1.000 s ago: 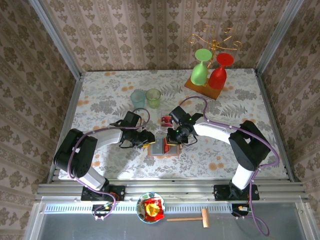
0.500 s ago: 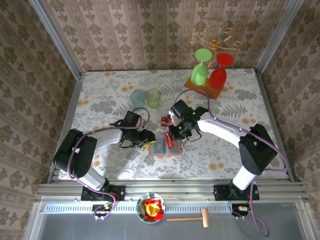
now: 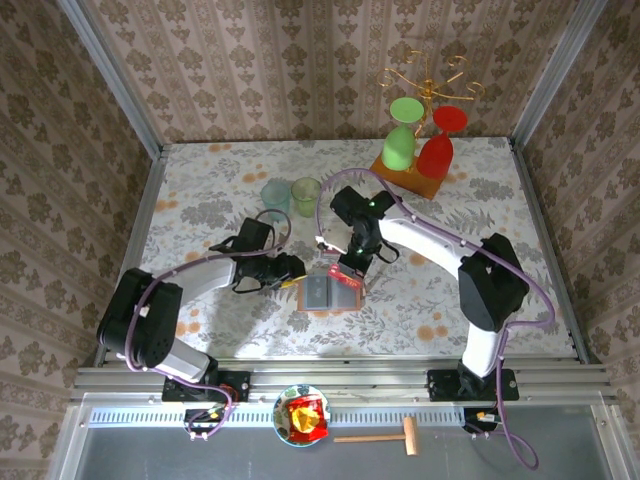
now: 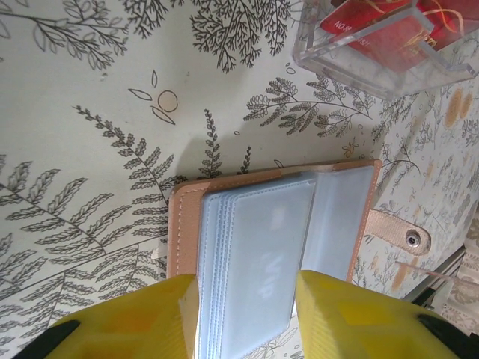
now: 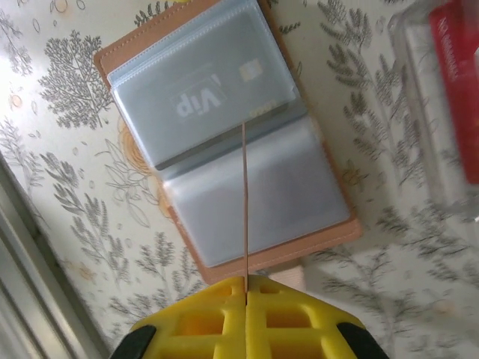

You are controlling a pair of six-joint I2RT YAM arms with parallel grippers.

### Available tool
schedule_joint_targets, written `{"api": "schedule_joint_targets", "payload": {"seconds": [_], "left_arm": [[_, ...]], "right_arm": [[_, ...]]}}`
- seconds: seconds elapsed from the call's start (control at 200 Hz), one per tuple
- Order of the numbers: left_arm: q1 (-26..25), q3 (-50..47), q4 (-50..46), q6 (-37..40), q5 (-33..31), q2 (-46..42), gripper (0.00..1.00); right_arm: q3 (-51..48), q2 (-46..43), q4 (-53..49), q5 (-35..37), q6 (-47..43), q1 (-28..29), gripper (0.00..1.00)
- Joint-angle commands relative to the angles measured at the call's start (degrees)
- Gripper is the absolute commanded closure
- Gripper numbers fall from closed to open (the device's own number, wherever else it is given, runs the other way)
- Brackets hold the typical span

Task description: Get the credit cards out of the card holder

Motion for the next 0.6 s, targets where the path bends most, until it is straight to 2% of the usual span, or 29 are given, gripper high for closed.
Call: {"api": "schedule_joint_targets", "payload": {"seconds": [0.0,0.175,0.205,0.305,0.595], "left_arm": [[0.8,1.9,-2.6,1.8,-0.6,-2.1,0.61],[1.1,2.2,-3.0,1.7,-0.1,-3.6,0.61],[2.8,2.3,-3.0,1.8,-0.1,-3.9,0.6],[3.3,2.4,-3.2,1.5,-0.5,-4.4,0.6],[4.7,4.8,-4.4,1.4,-0.8,-3.0,0.6]], "right_arm": [[5.5,3.9,-8.8,3.8,-11.4,-0.5,1.0],[13.5,8.1,-12.6,4.3,-14.7,-2.1,1.0],[14.6,8.6,-12.9,4.5,-15.1,-2.3,1.0],[18.1,10.4,-14.0,5.1,-16.6,-3.1,1.0],[28.5,16.9,-17.9,6.1,-20.1,-5.8,1.0]]}}
